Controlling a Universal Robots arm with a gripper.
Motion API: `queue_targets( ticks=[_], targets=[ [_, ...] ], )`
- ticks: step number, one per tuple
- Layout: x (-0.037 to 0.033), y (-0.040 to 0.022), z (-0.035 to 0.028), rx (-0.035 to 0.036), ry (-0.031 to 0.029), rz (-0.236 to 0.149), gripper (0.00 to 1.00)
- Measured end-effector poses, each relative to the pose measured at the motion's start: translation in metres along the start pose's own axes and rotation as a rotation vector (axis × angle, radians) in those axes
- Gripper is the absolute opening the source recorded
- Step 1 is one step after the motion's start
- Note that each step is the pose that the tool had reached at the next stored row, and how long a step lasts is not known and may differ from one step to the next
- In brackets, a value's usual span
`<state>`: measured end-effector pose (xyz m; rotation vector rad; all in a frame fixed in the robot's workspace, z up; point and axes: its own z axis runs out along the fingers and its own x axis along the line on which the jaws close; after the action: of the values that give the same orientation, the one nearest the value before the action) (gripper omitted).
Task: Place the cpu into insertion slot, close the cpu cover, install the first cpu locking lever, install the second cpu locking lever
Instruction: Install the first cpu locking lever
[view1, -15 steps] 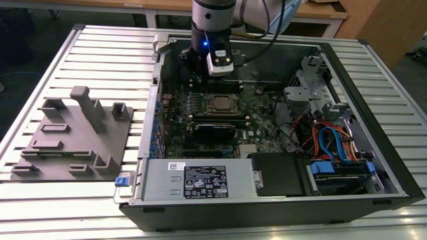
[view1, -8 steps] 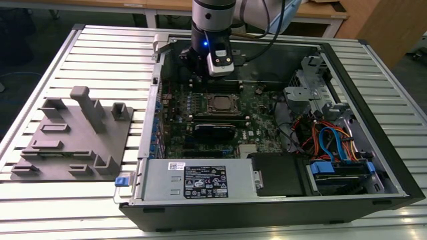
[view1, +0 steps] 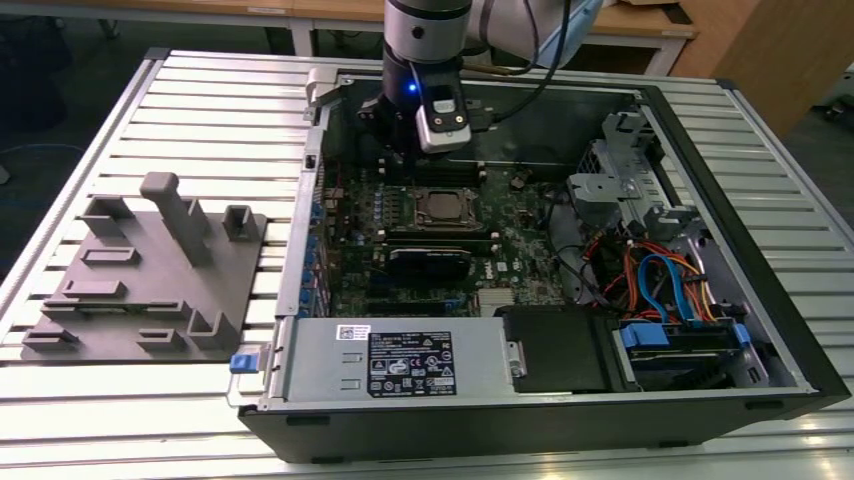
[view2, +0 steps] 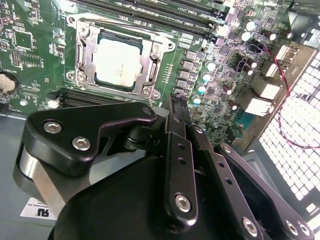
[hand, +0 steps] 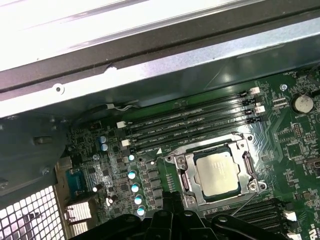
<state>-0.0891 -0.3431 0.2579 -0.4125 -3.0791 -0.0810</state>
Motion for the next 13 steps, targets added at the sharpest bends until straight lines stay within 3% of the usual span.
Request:
queue_targets(
  ticks=[9,11,13],
  targets=[
    [0.0000,0.0000,0.0001,0.0027,0.0030,-0.070,0.11],
    [0.0009,-0.0003,0.0001,0.0018,-0.0016,-0.071,0.11],
    [0.0033,-0.0009,0.0002,-0.0006,-0.0115,-0.072,0.11]
  ],
)
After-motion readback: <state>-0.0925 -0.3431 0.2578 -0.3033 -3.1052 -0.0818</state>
